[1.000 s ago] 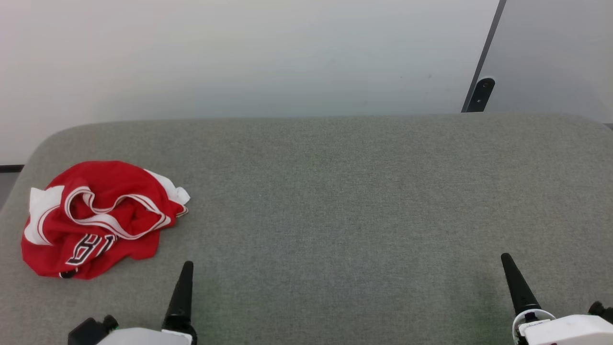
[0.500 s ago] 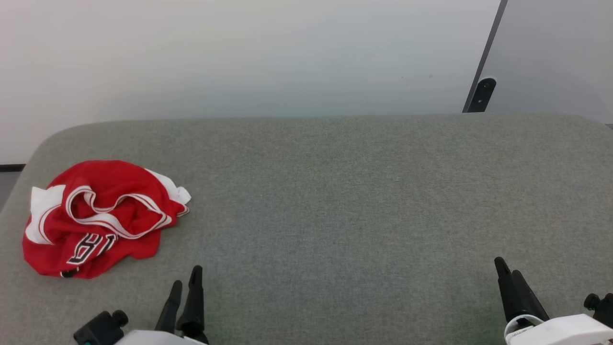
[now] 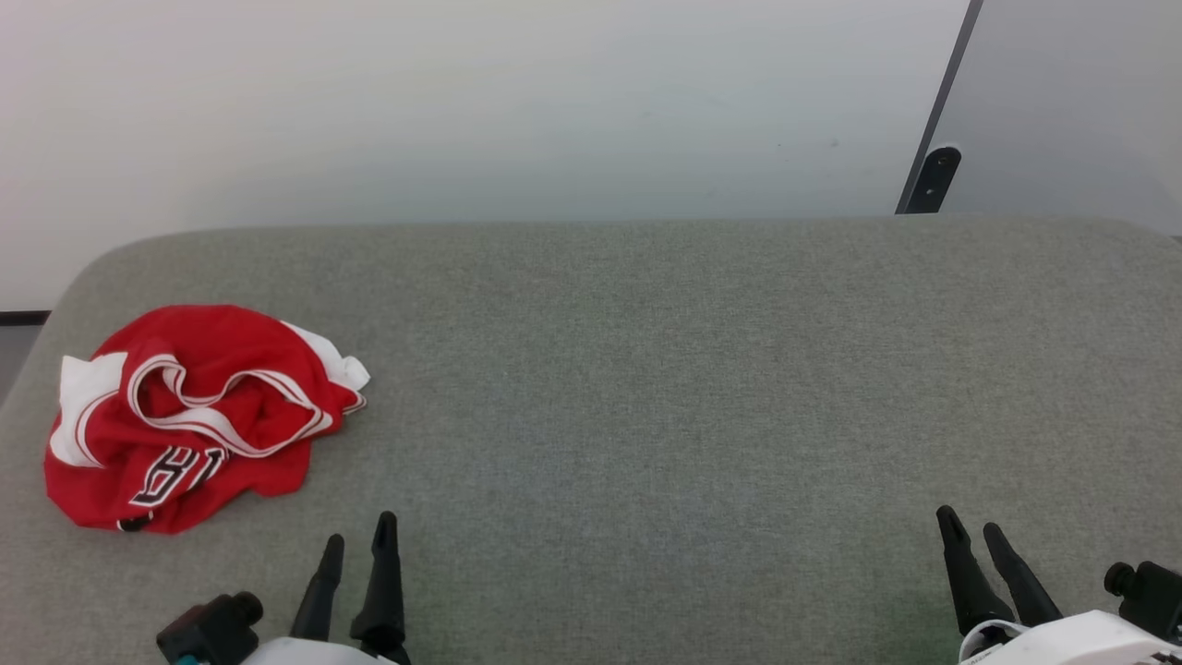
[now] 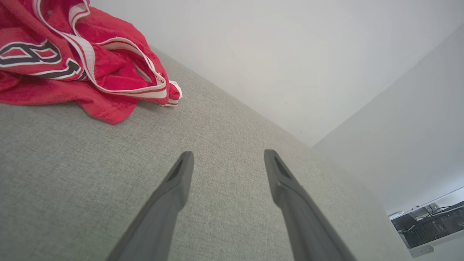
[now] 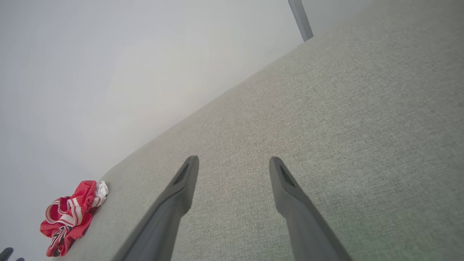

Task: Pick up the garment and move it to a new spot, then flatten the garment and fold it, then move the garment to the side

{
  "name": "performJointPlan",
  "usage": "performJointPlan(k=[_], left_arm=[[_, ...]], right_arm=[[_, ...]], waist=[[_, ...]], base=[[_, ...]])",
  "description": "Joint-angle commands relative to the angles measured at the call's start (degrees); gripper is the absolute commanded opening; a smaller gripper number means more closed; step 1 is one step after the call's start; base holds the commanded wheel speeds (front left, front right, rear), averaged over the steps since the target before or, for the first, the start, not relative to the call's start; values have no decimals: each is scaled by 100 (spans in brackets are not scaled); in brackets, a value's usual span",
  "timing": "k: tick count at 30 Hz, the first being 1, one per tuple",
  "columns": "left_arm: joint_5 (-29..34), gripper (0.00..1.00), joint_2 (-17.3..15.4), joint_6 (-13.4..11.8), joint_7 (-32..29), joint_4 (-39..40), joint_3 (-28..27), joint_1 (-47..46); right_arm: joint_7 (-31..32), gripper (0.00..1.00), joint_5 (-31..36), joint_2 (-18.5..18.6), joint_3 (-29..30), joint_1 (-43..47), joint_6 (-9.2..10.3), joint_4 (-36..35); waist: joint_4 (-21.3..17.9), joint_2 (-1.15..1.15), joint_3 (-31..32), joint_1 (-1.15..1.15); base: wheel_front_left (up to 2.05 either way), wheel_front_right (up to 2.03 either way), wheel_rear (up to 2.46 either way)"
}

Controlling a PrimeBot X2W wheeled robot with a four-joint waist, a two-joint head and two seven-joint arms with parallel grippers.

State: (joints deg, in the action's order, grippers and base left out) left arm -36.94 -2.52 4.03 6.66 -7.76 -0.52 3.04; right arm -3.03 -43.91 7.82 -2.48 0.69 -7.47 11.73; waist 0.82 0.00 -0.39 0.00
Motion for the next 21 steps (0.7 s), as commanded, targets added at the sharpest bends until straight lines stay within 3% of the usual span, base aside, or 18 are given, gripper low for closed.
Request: performJointPlan(k=[1,21], left_arm=[[276,100,-33,-9,70,113,36,16],[1490,100,-50,-65,356,322,232,207]], right_arm=[[-68,100,292,32,-8,-24,-3,-100],[-478,100,1758,-9,84,95,-4,-387]], waist=[[-1,0,-9,0],[17,0,-22,0]], base=[[0,0,0],[0,0,0]])
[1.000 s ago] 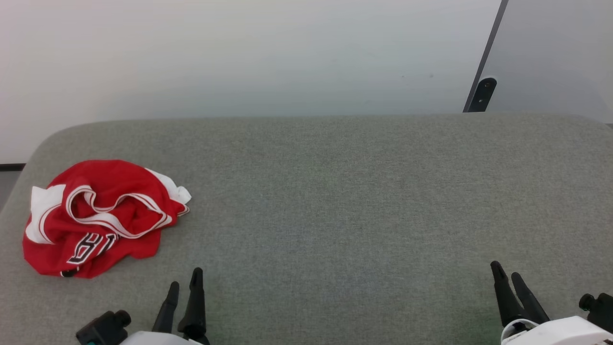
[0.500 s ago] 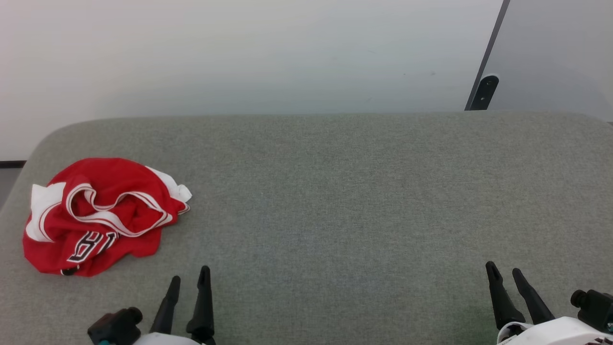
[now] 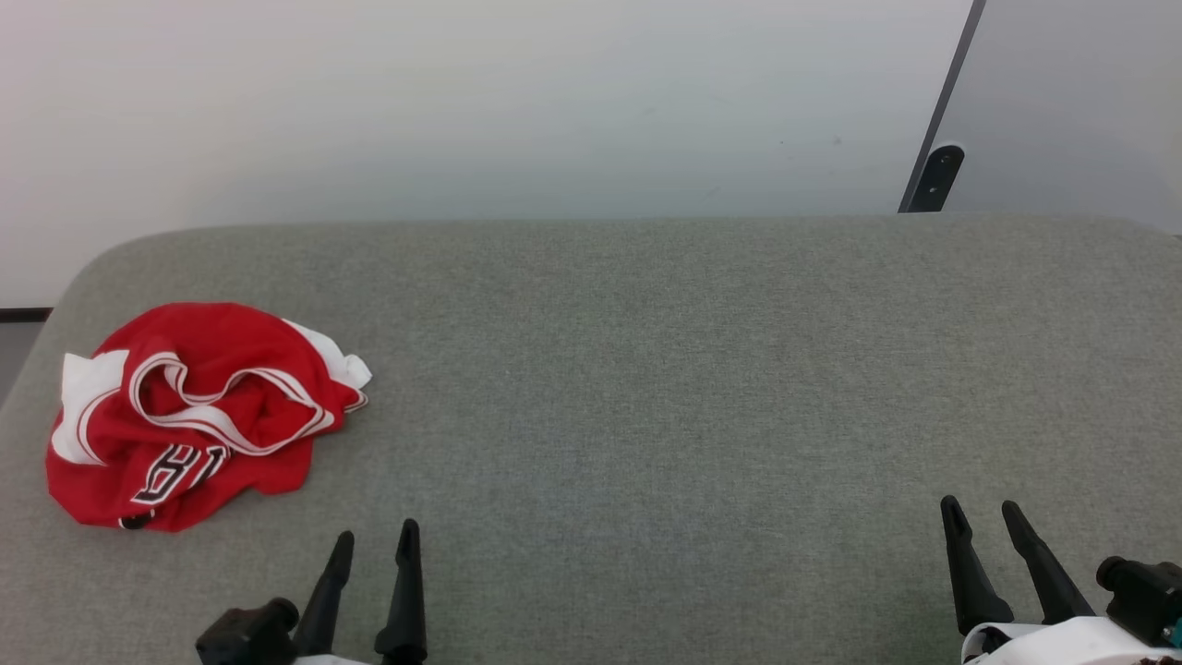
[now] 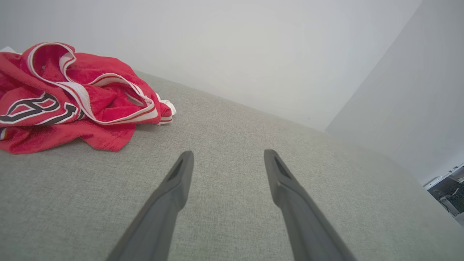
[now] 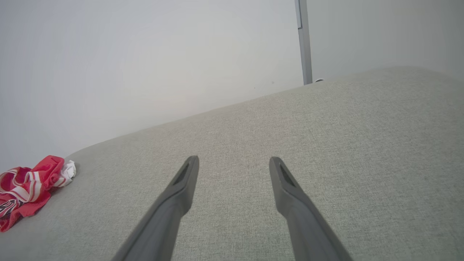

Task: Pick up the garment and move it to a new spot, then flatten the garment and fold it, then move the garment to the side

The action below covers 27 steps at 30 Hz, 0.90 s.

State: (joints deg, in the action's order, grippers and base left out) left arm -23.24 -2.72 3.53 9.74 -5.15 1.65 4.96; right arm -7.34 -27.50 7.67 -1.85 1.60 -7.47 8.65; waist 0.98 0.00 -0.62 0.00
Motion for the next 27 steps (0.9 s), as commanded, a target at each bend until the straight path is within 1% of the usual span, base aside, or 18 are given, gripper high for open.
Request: performJointPlan(k=[1,14,27], left_arm=[[179,100,-30,-18,63,73,22,24],[807,100,-31,-41,226,176,111,164],[1305,100,-28,-32,376,246,170,284]], right_arm=[[-59,100,192,6,24,19,-4,-93],[-267,100,983,-45,78,134,-3,-237],[-476,100,1540,-143,178,223,-3,-341]], waist=[[3,0,-1,0],[20,0,-6,0],[37,0,-3,0]], base=[[0,0,0],[0,0,0],[0,0,0]])
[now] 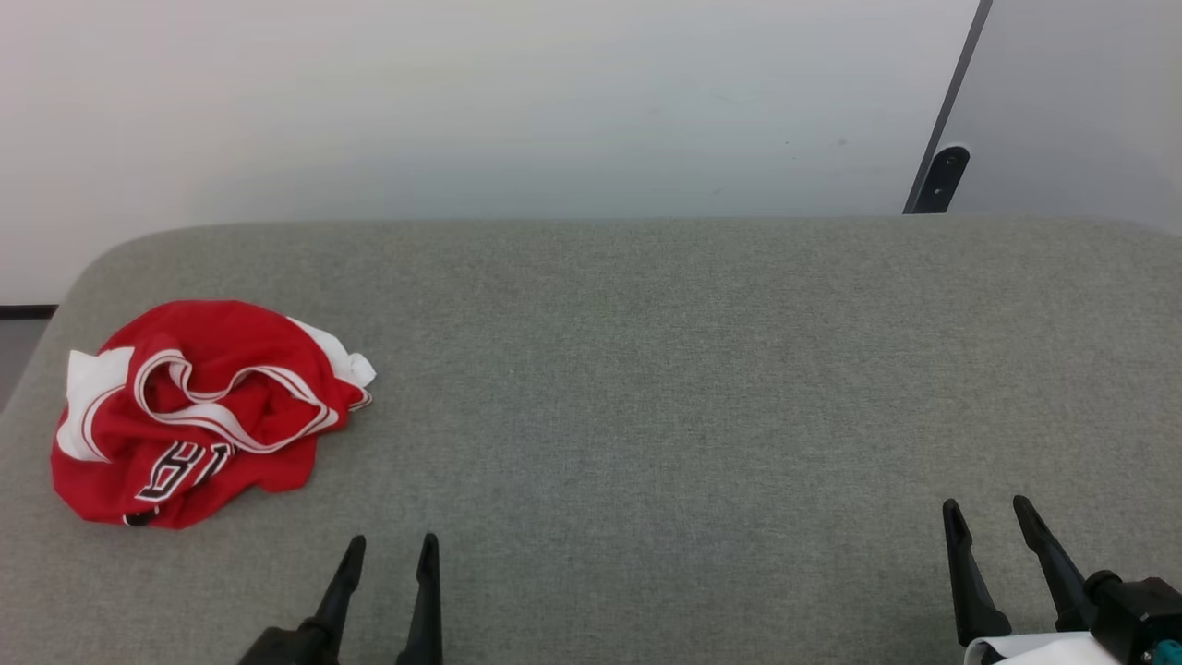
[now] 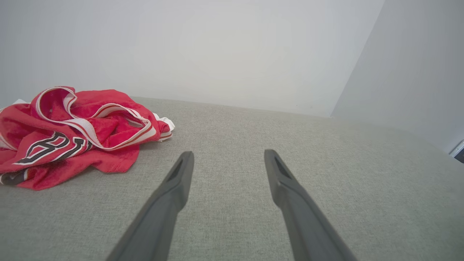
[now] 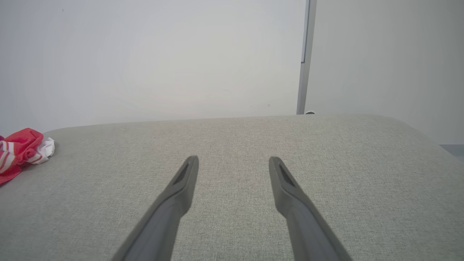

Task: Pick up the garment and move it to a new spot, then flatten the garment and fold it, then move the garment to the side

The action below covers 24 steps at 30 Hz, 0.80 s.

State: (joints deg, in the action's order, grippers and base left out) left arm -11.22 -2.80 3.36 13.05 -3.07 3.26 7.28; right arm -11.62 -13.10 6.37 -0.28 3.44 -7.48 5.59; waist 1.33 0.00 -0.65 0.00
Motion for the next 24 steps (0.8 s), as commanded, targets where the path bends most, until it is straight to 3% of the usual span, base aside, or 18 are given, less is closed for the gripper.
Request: performJointPlan(k=[1,17,24], left_arm=[[147,100,-21,-18,60,43,14,59],[754,100,-20,-17,223,144,62,177],[631,100,-18,-10,212,87,24,194]], right_arm=[[-65,100,118,-26,34,51,-2,-27],[-268,100,625,-78,63,154,-2,-79],[-307,100,517,-109,88,174,-1,-57]], waist=[[4,0,1,0],[26,0,-39,0],[32,0,-6,0]], base=[[0,0,0],[0,0,0],[0,0,0]])
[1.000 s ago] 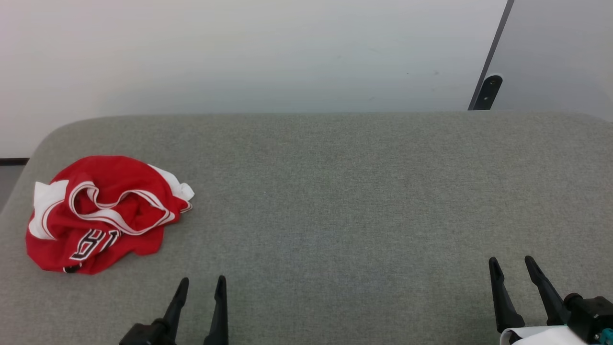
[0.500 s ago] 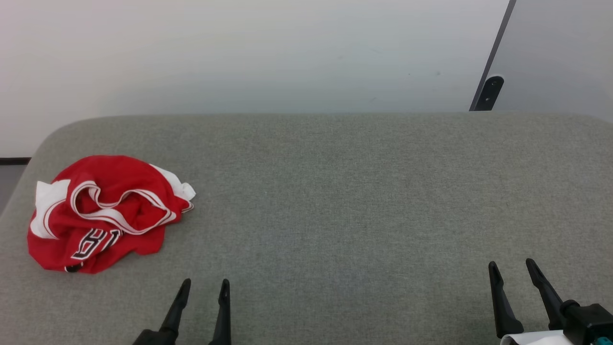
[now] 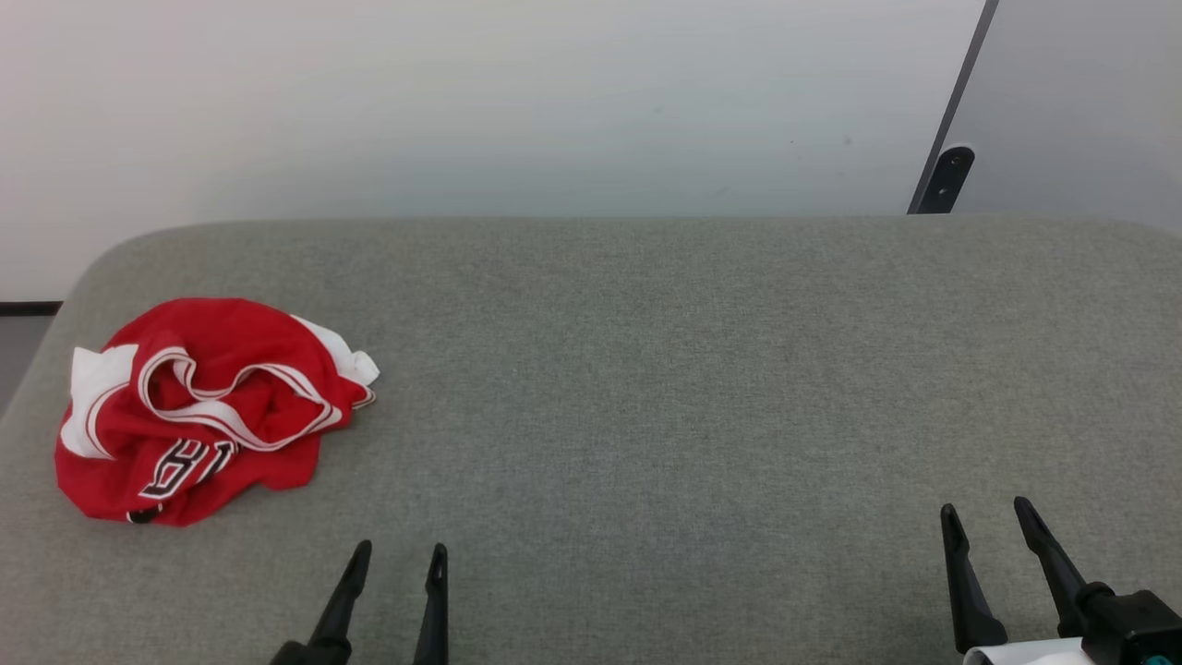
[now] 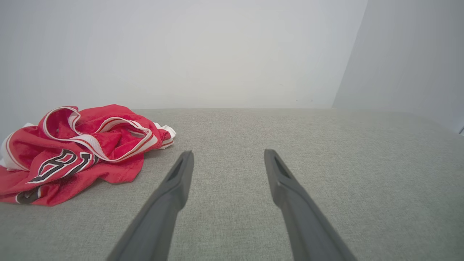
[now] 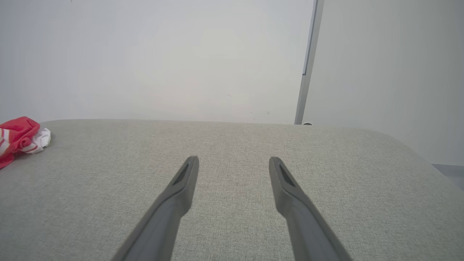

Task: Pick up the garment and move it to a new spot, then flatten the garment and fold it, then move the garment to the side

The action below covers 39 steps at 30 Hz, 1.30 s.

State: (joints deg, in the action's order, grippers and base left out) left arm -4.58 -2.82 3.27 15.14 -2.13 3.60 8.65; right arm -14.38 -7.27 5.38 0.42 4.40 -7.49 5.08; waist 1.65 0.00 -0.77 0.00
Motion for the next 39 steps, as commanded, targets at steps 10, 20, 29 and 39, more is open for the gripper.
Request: performJointPlan(k=[10,20,29,39], left_arm=[[-225,100,-14,-40,2,-83,4,18],[-340,100,-11,-91,2,-133,66,-82],[-450,100,-14,-258,2,-130,53,90],[-891,100,-7,-912,2,628,-123,454]], right_arm=[[-55,100,-115,-35,68,124,0,-57],[10,100,-121,87,-79,117,1,-116],[185,100,-205,218,-441,11,1,-143],[314,100,-521,589,-1536,-939,1,249]], waist=[[285,0,21,0],[1458,0,-3,0],[2694,0,32,0],[2933,0,-257,0]], base=[[0,0,0],[0,0,0],[0,0,0],[0,0,0]])
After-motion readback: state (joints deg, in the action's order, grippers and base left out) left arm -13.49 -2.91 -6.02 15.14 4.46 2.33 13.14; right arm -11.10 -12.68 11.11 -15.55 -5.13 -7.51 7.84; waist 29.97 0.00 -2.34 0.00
